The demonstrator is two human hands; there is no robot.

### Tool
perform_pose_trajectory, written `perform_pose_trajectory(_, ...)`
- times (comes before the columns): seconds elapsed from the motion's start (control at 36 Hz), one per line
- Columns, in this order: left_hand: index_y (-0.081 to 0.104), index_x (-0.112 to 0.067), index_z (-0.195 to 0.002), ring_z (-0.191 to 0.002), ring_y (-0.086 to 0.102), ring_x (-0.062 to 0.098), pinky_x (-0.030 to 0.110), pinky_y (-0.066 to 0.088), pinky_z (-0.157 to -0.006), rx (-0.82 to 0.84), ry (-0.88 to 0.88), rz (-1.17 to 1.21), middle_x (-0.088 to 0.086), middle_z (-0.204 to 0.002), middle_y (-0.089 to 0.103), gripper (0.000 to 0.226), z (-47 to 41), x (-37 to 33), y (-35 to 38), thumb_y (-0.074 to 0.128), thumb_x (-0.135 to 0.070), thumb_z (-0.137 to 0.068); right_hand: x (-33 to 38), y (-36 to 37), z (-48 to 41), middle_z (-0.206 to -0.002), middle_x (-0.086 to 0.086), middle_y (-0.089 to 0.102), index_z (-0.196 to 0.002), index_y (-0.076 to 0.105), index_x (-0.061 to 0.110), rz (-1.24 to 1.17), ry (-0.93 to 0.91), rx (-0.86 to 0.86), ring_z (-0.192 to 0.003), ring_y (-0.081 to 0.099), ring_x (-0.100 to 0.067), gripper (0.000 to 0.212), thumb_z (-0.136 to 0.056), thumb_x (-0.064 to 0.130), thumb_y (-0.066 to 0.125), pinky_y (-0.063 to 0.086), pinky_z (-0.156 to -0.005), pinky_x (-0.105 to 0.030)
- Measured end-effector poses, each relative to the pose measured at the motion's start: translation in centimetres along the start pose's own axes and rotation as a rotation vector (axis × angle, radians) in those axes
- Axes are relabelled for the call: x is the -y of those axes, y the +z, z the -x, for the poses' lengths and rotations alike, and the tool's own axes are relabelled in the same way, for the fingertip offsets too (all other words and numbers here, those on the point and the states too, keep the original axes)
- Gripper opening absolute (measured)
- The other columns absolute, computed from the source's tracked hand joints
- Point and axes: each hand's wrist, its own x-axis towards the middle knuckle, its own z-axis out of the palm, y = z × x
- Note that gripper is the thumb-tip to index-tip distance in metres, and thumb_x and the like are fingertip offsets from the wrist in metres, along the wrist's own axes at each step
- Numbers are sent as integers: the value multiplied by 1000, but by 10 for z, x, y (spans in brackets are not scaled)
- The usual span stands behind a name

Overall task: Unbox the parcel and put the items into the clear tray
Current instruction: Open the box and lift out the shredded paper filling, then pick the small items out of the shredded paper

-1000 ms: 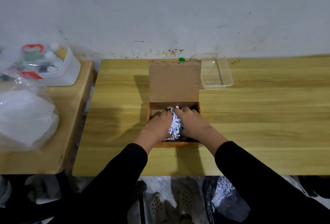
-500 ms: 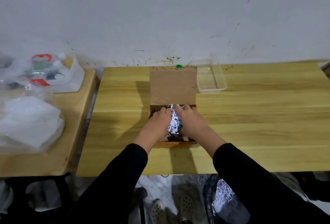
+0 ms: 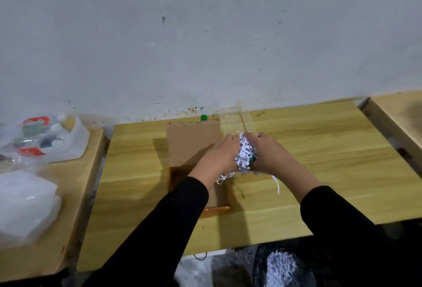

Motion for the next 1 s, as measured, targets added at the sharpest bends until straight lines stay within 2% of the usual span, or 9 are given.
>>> perform_pose_trajectory(0.08,35,-11,-132,-107,51,33,42,48,-87,44,36,-8,11,-124,44,67,-21,-36,15,72,-21,-78,-45,-1,12,-100,-15,60,-129,38,24,-17,71,13,-97,56,-35,77,-61,32,73,51,-78,-38)
perform_pose_trajectory(0.25,38,-6,-127,-110,47,36,44,43,-86,162,83,53,15,-123,43,63,-49,-87,63,73,-24,-78,-120,18,38,-104,-16,61,-134,38,20,-93,197,64,-100,56,-34,84,-59,33,74,49,-80,-36)
perform_pose_trajectory(0.47,35,-11,-135,-116,44,34,41,39,-94,203,52,85,11,-132,39,69,-63,-82,101,71,-27,-79,-146,60,40,-103,-17,59,-128,42,13,-212,193,43,-100,52,-37,78,-60,27,76,46,-86,-38)
perform_pose_trajectory(0.53,32,-13,-139,-120,43,33,41,39,-97,231,40,105,10,-137,36,74,-65,-74,104,72,-27,-78,-144,65,37,-109,-19,56,-130,44,11,-267,187,40,-106,51,-35,79,-60,21,79,44,-93,-41)
perform_pose_trajectory(0.64,25,-17,-146,-125,42,28,35,40,-97,245,52,145,6,-141,35,87,-65,-58,104,76,-23,-75,-147,74,34,-124,-19,49,-137,38,18,-339,197,49,-113,50,-37,90,-59,24,80,41,-100,-44)
perform_pose_trajectory(0.75,21,-22,-148,-125,42,24,30,41,-90,246,54,218,5,-140,36,85,-59,-45,96,71,-22,-79,-156,71,41,-138,-10,42,-141,30,27,-425,246,63,-124,41,-31,97,-60,20,82,39,-104,-45)
perform_pose_trajectory(0.81,22,-21,-147,-129,39,24,30,38,-95,261,39,244,5,-144,32,80,-55,-39,92,69,-26,-82,-164,66,47,-146,-9,35,-142,29,25,-405,264,79,-130,36,-29,95,-63,18,82,34,-107,-40)
perform_pose_trajectory(0.92,24,-21,-147,-131,36,19,21,33,-93,208,28,317,2,-147,29,77,-49,-38,81,66,-24,-83,-179,56,61,-147,-10,33,-134,45,20,-378,308,-18,-133,34,-30,77,-65,15,78,36,-108,-44)
perform_pose_trajectory(1.0,29,-26,-145,-131,35,12,16,28,-93,97,100,377,-5,-148,28,69,-44,-52,74,61,-22,-84,-178,51,66,-139,-7,42,-123,56,20,-402,258,-146,-126,42,-23,56,-70,14,73,37,-100,-27)
